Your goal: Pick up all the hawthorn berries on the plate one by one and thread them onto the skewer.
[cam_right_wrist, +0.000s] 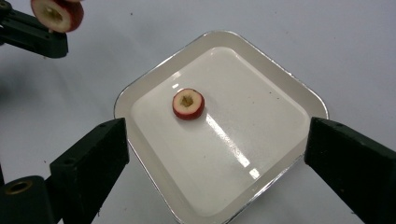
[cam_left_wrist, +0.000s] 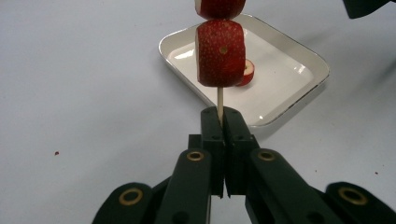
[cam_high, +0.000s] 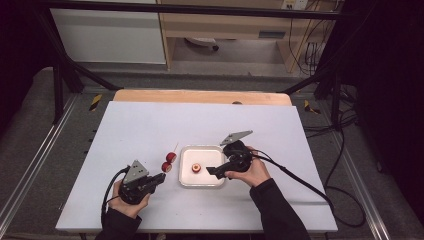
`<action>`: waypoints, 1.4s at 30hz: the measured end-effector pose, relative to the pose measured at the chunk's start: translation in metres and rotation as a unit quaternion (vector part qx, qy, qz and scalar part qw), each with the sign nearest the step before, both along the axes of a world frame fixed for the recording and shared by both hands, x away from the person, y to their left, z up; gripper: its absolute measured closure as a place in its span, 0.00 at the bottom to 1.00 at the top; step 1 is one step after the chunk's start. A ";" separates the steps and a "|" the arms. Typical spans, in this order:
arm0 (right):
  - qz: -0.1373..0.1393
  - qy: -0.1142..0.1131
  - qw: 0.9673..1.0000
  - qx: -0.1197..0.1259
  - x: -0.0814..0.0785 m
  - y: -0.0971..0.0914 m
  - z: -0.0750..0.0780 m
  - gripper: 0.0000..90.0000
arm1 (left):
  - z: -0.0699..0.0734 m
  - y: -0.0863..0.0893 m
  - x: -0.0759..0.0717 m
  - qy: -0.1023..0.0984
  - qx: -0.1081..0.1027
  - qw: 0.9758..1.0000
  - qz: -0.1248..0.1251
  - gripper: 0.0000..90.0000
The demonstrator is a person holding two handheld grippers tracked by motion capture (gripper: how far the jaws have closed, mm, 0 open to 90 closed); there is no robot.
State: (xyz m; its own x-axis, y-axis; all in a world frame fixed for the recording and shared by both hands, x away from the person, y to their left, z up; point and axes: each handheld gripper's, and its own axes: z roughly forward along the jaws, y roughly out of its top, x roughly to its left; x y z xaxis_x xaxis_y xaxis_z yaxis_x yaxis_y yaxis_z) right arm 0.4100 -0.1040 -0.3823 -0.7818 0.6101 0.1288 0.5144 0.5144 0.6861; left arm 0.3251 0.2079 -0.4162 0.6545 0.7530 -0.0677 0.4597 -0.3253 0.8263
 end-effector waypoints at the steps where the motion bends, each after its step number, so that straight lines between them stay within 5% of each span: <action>1: 0.002 0.006 1.000 -0.008 0.002 0.004 -0.001 0.08 | 0.000 0.001 0.000 0.001 -0.001 1.000 0.000 0.98; 7: -0.009 0.027 0.999 -0.041 0.009 0.025 -0.004 0.10 | 0.001 0.005 -0.001 0.000 -0.001 1.000 0.001 0.98; 13: -0.029 0.052 0.997 -0.042 0.016 0.042 -0.006 0.13 | 0.001 0.007 0.000 -0.002 -0.003 1.000 0.004 0.98; 23: -0.036 0.075 0.993 -0.080 0.023 0.069 -0.019 0.23 | 0.001 0.008 0.000 -0.004 -0.001 1.000 0.008 0.98; 26: -0.045 0.084 0.993 -0.068 0.025 0.073 -0.023 0.29 | 0.001 0.008 0.000 -0.005 -0.002 1.000 0.009 0.98; 35: -0.070 0.122 0.986 -0.086 0.033 0.080 -0.030 0.42 | 0.001 0.008 0.000 -0.004 -0.002 1.000 0.007 0.98; 42: -0.064 0.130 0.985 -0.096 0.034 0.085 -0.037 0.52 | 0.001 0.008 0.000 -0.004 -0.003 1.000 0.007 0.98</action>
